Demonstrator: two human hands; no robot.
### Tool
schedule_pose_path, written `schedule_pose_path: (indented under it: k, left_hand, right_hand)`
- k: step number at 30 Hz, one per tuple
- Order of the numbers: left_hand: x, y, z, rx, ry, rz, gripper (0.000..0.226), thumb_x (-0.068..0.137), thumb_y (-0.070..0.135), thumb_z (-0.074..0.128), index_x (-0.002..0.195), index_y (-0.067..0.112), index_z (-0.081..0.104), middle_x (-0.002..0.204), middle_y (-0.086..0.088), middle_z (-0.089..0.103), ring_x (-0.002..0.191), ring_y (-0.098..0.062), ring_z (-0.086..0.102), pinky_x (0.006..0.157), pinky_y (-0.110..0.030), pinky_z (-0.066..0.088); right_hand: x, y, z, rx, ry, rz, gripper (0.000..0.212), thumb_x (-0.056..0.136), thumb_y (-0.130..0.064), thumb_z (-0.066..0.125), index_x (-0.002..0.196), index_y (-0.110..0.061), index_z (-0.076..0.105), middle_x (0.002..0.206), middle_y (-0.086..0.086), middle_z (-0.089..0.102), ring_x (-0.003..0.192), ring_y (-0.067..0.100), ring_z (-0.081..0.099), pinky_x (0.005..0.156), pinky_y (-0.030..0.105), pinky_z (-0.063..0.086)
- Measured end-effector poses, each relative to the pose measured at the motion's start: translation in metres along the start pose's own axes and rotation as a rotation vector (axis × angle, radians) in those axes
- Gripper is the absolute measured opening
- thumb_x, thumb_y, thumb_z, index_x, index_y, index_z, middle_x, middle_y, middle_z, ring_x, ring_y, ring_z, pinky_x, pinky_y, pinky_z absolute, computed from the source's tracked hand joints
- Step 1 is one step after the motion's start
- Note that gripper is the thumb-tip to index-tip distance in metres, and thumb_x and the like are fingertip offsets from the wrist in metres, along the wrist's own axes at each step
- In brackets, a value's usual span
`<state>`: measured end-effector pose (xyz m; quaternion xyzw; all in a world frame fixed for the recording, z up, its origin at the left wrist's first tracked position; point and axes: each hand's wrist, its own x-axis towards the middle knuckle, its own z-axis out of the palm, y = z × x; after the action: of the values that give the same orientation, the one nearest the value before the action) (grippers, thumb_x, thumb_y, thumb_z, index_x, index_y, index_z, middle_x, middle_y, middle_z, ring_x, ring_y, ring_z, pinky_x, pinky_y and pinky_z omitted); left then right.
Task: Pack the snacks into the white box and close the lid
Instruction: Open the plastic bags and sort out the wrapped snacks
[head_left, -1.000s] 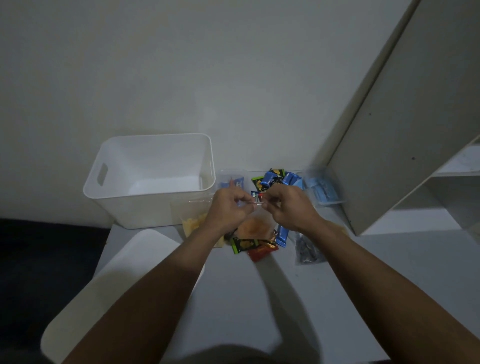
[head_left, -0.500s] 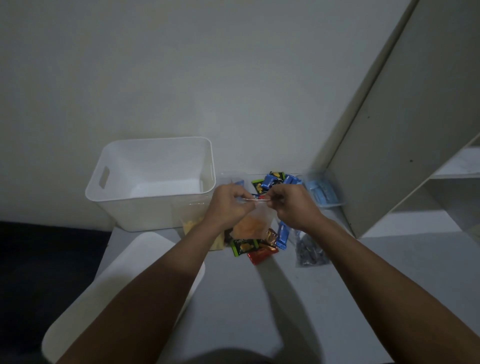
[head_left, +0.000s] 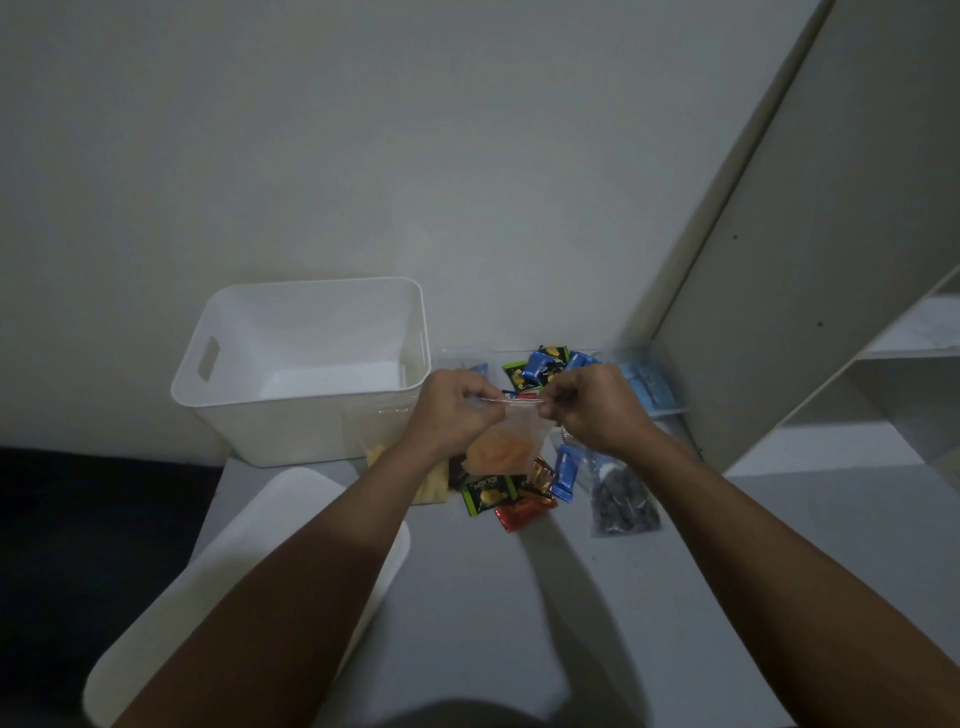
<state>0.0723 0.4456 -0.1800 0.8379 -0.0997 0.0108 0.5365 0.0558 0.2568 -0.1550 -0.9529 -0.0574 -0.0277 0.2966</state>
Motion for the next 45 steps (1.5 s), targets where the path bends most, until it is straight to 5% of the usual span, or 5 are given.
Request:
schedule_pose_path:
  k: [18, 32, 37, 41, 45]
  left_hand:
    - [-0.002, 0.001, 0.002, 0.033, 0.012, -0.041, 0.014, 0.068, 0.015, 0.085, 0.078, 0.008, 0.078, 0.065, 0.007, 0.067, 0.060, -0.002, 0.058, 0.060, -0.015, 0.044]
    - [-0.001, -0.006, -0.010, -0.077, 0.076, -0.105, 0.017, 0.076, 0.013, 0.079, 0.092, 0.007, 0.075, 0.086, -0.002, 0.071, 0.079, -0.008, 0.063, 0.078, -0.026, 0.052]
    - [-0.002, -0.004, 0.000, -0.100, 0.256, -0.241, 0.031, 0.075, 0.035, 0.079, 0.065, 0.014, 0.059, 0.057, 0.005, 0.050, 0.051, -0.003, 0.047, 0.057, -0.024, 0.040]
    - [0.002, 0.003, 0.008, -0.326, -0.004, -0.550, 0.063, 0.083, 0.039, 0.071, 0.128, -0.002, 0.056, 0.067, -0.002, 0.065, 0.052, -0.011, 0.058, 0.043, -0.019, 0.045]
    - [0.008, 0.002, 0.016, -0.401, 0.015, -0.598, 0.060, 0.084, 0.032, 0.070, 0.132, 0.000, 0.053, 0.074, -0.005, 0.069, 0.056, -0.012, 0.061, 0.047, -0.022, 0.049]
  right_hand:
    - [0.000, -0.007, 0.007, 0.049, -0.002, -0.075, 0.005, 0.079, -0.014, 0.076, 0.085, -0.014, 0.076, 0.081, 0.000, 0.071, 0.073, 0.015, 0.064, 0.072, 0.032, 0.054]
    - [-0.002, 0.007, 0.005, -0.016, 0.040, 0.027, 0.012, 0.084, -0.002, 0.068, 0.092, -0.008, 0.074, 0.087, 0.004, 0.073, 0.076, 0.011, 0.063, 0.082, 0.030, 0.055]
    - [-0.005, 0.006, 0.009, 0.023, 0.190, 0.047, 0.015, 0.084, -0.008, 0.070, 0.098, -0.010, 0.076, 0.089, 0.004, 0.076, 0.071, 0.007, 0.065, 0.076, 0.024, 0.054]
    - [-0.009, 0.006, 0.015, 0.019, 0.215, -0.010, 0.016, 0.083, -0.010, 0.071, 0.098, -0.012, 0.076, 0.090, 0.005, 0.075, 0.074, 0.013, 0.068, 0.077, 0.035, 0.059]
    - [-0.012, 0.006, 0.021, 0.033, 0.257, -0.064, 0.017, 0.079, -0.008, 0.075, 0.096, -0.011, 0.077, 0.086, 0.008, 0.074, 0.075, 0.021, 0.067, 0.074, 0.042, 0.057]
